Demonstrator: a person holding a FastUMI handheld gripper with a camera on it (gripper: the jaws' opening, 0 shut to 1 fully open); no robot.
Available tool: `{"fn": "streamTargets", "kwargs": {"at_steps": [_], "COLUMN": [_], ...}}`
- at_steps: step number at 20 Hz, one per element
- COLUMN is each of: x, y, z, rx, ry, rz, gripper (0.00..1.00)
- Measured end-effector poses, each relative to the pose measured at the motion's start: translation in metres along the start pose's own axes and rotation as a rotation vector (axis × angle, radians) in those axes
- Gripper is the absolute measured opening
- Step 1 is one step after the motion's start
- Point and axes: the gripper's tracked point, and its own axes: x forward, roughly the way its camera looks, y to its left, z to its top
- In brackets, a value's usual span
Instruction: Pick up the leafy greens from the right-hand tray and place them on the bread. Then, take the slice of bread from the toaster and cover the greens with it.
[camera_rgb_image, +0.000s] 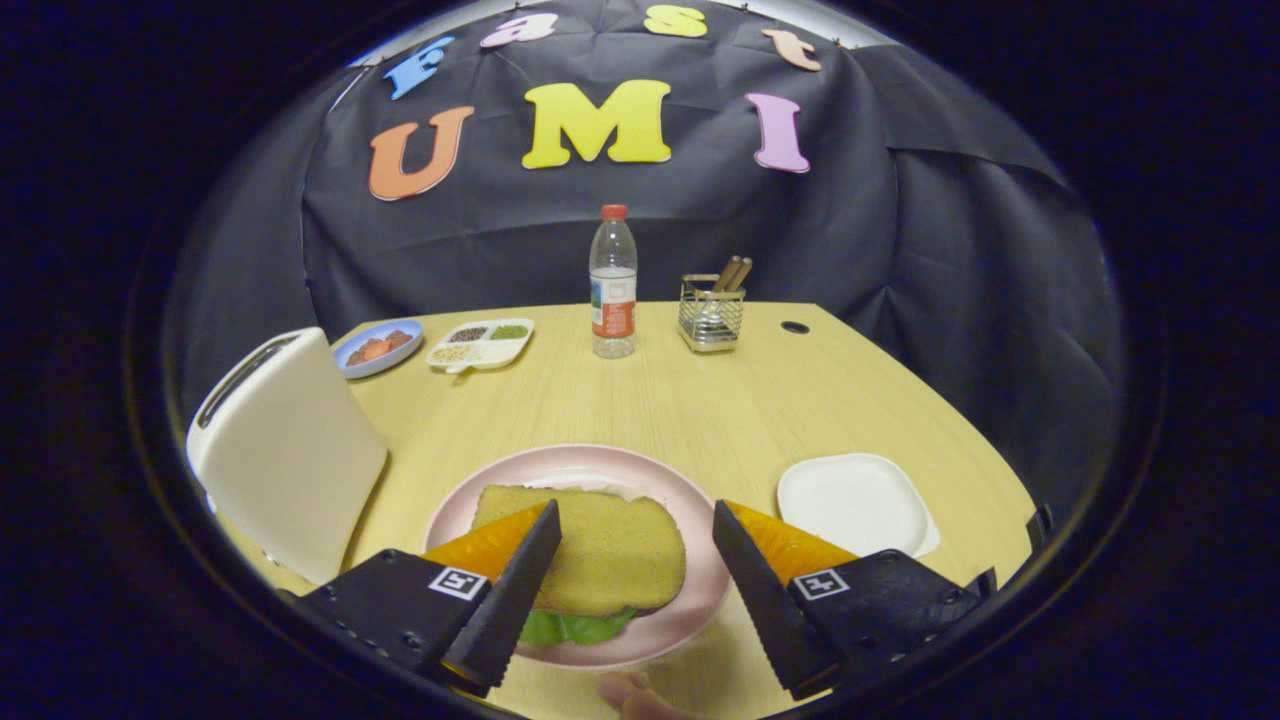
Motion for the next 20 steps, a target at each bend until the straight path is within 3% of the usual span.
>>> {"fn": "streamTargets", "kwargs": {"at_steps": [3,7,15,20], "x": [-0.034,-0.09,-0.216,-0.283], "y": [-0.002,-0.02,-0.037,-0.048], "z": [0.022,0.06,0.133,0.15], "rx": [0.021,0.024,0.026,0.006], "ry": [-0.059,-0.196,-0.463,-0.567], "rz": [-0.005,-0.072,-0.074,-0.077], "gripper": [0.95,0.95,0.95,0.95]}}
